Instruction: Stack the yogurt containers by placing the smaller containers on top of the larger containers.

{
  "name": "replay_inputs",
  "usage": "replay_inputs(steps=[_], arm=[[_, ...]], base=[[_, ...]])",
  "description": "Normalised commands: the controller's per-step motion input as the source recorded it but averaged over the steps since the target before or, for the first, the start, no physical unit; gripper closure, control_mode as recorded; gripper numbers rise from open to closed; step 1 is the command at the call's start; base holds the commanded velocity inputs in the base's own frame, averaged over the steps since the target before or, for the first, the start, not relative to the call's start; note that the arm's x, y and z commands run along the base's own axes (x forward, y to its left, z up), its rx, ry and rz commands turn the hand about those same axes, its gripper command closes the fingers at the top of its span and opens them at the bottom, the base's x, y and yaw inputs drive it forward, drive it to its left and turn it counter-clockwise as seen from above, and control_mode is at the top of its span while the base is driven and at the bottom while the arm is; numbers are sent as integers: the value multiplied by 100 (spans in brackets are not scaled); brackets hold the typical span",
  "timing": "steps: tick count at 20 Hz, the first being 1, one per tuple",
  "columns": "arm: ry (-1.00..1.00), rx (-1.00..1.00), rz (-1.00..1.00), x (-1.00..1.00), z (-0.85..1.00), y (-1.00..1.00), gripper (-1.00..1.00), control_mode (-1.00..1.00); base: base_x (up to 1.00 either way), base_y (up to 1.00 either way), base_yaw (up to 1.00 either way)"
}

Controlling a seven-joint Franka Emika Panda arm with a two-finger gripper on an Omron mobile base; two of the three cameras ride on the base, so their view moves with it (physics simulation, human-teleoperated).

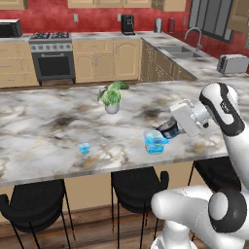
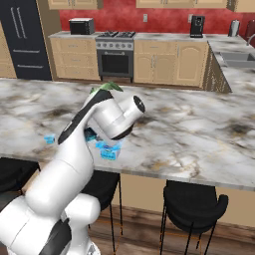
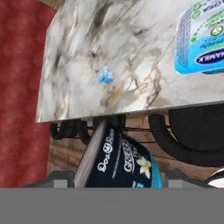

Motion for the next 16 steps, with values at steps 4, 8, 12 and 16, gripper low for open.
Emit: replay_inputs(steps=[4, 8, 12, 16], arm=[[-1, 8, 18, 39, -44, 0, 100, -100], [-14, 14, 16, 44, -51, 0, 100, -100], [-24, 16, 12, 46, -34, -3, 100, -100], [-21, 14, 0, 27, -4, -14, 100, -100]], base=[[0, 0, 0], [0, 0, 0], [0, 0, 0], [0, 0, 0]])
